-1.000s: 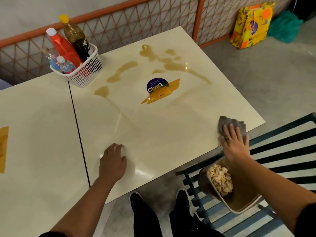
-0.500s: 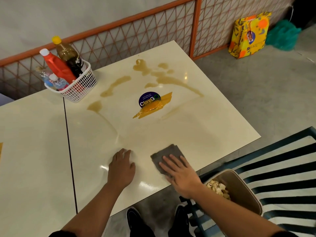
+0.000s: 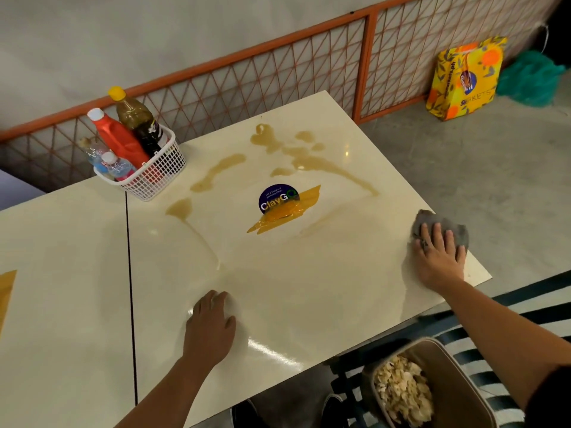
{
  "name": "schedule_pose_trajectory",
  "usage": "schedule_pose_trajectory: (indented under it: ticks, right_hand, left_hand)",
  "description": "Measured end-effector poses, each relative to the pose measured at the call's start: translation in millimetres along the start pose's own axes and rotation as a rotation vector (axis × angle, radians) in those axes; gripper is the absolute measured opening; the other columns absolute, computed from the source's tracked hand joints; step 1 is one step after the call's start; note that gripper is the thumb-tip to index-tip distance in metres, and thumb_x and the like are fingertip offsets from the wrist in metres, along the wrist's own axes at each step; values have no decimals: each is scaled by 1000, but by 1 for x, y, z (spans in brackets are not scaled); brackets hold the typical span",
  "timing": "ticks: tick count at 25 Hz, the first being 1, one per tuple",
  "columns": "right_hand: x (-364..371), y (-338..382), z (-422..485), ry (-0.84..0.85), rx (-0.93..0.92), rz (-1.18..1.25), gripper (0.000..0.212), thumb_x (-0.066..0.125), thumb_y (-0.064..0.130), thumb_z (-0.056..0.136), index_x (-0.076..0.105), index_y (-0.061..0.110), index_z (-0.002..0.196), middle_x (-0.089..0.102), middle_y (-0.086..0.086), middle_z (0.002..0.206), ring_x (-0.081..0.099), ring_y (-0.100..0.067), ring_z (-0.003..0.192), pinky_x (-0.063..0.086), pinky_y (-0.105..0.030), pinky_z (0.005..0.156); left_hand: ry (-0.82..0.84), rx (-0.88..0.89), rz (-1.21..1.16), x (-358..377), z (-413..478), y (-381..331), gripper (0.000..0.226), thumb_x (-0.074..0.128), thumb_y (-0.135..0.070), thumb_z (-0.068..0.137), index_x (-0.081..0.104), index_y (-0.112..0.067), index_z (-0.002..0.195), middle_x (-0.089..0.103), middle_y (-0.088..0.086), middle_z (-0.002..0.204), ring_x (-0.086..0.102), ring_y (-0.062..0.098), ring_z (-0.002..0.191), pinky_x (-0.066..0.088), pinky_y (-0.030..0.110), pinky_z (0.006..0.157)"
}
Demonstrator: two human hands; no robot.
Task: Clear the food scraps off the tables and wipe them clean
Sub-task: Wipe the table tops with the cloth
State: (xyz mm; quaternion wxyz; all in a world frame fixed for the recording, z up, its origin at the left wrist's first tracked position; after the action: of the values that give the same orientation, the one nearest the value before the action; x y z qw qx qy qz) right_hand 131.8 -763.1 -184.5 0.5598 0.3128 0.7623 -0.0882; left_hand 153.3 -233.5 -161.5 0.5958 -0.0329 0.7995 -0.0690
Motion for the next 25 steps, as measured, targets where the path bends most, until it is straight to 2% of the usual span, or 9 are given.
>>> schedule_pose_trajectory:
  ticks: [4, 10, 13, 15, 17, 20, 22, 25]
  right_hand:
    - [-11, 53, 61, -52, -1, 32, 62, 12, 56, 104, 2, 36, 161, -6, 4, 170, -8, -22, 156, -5, -51, 124]
    - [15, 167, 78, -65, -134, -1, 62, 9, 55, 104, -1, 33, 162, -7, 4, 170, -9, -22, 156, -4, -51, 124]
    - [61, 223, 14, -71, -231, -10, 61, 10, 52, 106, 3, 30, 162, -1, 2, 170, -4, -24, 157, -2, -50, 124]
    - [95, 260, -54, -82, -342, 7, 60, 14, 48, 106, 14, 28, 162, 10, 1, 170, 7, -27, 157, 1, -49, 123]
    - [133, 302, -134, -59, -553, -13, 59, 25, 47, 105, 26, 27, 160, 23, 0, 167, 21, -29, 154, 8, -50, 121]
    - [183, 340, -234, 4, -911, -134, 59, 40, 47, 102, 31, 30, 158, 30, 4, 165, 29, -25, 151, 17, -50, 118]
    - [185, 345, -241, 25, -1004, -195, 58, 38, 48, 103, 26, 34, 159, 26, 8, 166, 27, -22, 152, 17, -48, 118]
    - [172, 347, -198, 19, -1010, -287, 54, 24, 49, 108, 20, 37, 160, 19, 11, 167, 16, -17, 155, 11, -45, 121]
  left_hand:
    - [-85, -44, -107, -7, 11, 26, 62, 60, -32, 93, 38, -15, 148, 43, 7, 149, 39, 29, 137, 43, 45, 105]
    - [-293, -88, -190, -32, 33, 95, 52, 65, -19, 90, 48, -7, 138, 55, 12, 135, 48, 34, 126, 41, 48, 105]
    - [-302, -119, -137, -34, 40, 145, 52, 56, -28, 91, 47, -7, 136, 54, 15, 134, 48, 37, 124, 42, 51, 104]
    - [-297, -79, -95, -37, 43, 165, 51, 55, -27, 91, 48, -5, 135, 53, 20, 134, 48, 41, 124, 44, 55, 103]
    - [-305, -46, -74, -39, 48, 183, 51, 50, -30, 91, 50, -2, 133, 53, 24, 133, 47, 42, 124, 43, 56, 103]
    - [-367, 8, -58, -45, 64, 205, 56, 38, -34, 91, 53, 3, 129, 53, 28, 130, 48, 45, 122, 42, 55, 105]
    - [-409, 39, -38, -48, 82, 218, 52, 38, -28, 91, 55, 8, 125, 55, 31, 126, 50, 48, 119, 42, 56, 104]
    - [-331, 128, 25, -43, 103, 219, 40, 42, -10, 92, 58, 16, 118, 54, 36, 126, 46, 51, 124, 38, 61, 106]
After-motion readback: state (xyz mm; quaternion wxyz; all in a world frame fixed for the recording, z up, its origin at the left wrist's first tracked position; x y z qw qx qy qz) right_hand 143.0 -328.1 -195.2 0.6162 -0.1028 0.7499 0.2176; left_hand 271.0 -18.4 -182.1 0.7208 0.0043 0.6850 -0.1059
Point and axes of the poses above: each hand's wrist, its own z-axis towards the middle knuckle, its own x-axis out of the palm, y = z × x, the point moved 6 cm from there along z, towards the middle knuckle
